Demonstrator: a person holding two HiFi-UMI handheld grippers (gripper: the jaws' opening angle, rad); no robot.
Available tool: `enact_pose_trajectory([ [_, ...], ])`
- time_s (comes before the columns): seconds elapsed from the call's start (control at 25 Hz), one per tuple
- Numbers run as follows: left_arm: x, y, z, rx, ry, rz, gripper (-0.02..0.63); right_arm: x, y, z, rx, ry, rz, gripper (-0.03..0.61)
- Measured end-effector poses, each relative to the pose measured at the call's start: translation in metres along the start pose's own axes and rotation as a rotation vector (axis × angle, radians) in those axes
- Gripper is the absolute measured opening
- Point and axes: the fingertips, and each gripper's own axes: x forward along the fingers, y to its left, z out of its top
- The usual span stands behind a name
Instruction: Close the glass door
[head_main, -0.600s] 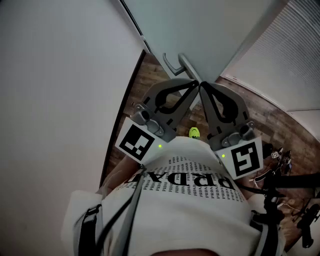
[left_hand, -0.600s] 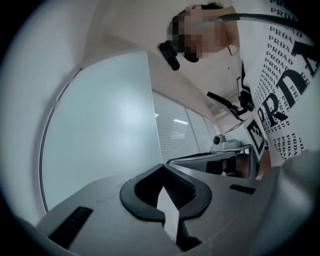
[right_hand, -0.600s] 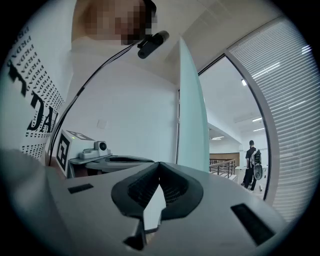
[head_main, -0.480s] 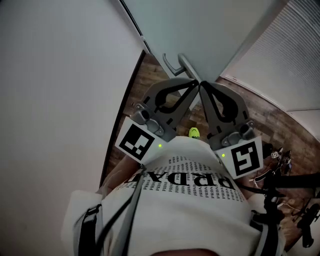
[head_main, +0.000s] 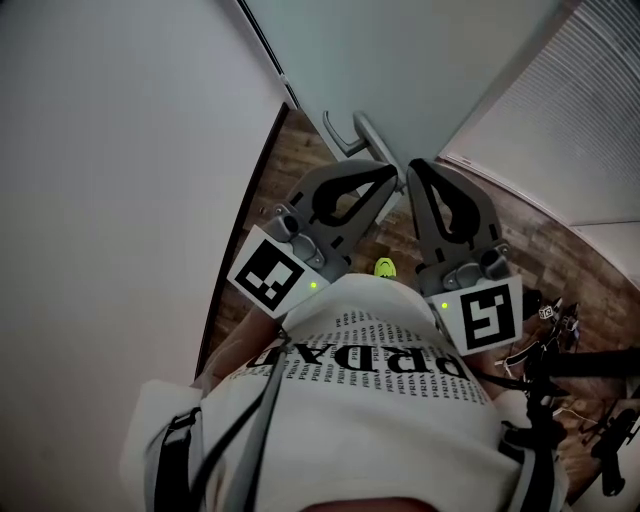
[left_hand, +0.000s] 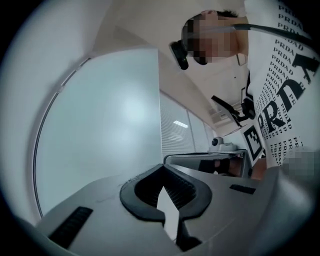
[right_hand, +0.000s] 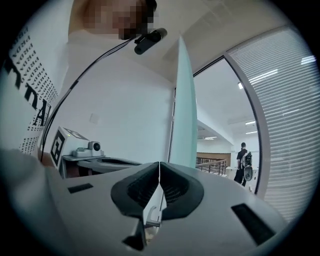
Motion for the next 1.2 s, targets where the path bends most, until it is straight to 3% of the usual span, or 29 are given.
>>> enact_pose_trajectory([
  [0.24,0.001,-0.003,-0.013,-0.030,0.032,-0.007,-0.002,-0.008,-0.027,-0.001,-0.080,0.020,-0.110,0.001],
  [0.32,0.002,-0.003,-0.014,-0.039,0.033,-0.010,-0.002,-0.009,-0.034,0.000,-0.086,0.020,-0.124,0.035],
  [0.44,0.001,-0.003,-0.014,-0.048,0.032,-0.011,-0.002,-0.004,-0.037,-0.002,-0.108,0.045,-0.110,0.077],
  [0.68,0.005,-0.002,-0.013,-0.038,0.038,0.011,-0.002,0.008,-0.034,0.000,-0.148,0.040,-0.053,0.075],
  [0.92,0.021,-0.002,-0.008,0.013,0.050,0.090,-0.002,0.009,-0.042,0.008,-0.090,0.012,0.038,0.067],
  [1.2,0.013,-0.005,-0.011,0.033,0.041,0.126,-0.002,0.007,-0.030,0.007,-0.101,0.021,0.057,0.066],
])
